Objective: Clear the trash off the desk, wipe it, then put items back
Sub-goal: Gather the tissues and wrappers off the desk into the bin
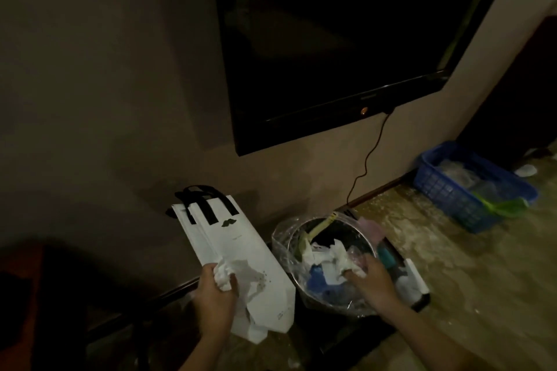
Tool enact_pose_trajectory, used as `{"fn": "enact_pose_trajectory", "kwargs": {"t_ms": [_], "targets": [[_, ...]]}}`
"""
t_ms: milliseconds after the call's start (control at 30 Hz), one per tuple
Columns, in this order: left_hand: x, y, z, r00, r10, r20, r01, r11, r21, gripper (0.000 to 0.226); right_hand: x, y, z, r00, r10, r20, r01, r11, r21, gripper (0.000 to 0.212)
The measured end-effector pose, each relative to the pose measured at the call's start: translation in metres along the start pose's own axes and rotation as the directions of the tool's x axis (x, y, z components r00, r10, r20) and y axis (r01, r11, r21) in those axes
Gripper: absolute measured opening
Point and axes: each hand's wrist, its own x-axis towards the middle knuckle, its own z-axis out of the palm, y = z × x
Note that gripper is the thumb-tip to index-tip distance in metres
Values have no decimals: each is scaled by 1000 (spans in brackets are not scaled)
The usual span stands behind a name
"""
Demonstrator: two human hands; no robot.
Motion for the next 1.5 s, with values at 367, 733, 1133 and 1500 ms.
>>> {"fn": "enact_pose_trajectory", "kwargs": {"t_ms": [367,733,1133,1500], "targets": [[19,13,13,975,-90,-201,104,993,61,26,122,15,44,929,-73,364,232,879,-416,47],[-55,6,47,811,-203,-549,296,951,86,32,181,53,76,797,53,602,406,690,-599,67],[-76,45,62,793,-158,-588,184,983,-15,27,158,12,30,734,-96,672,443,818,-367,112],[-72,89,71,927,3,-375,-30,997,-68,35,104,-80,-33,600,-380,704,177,921,346,52]]}}
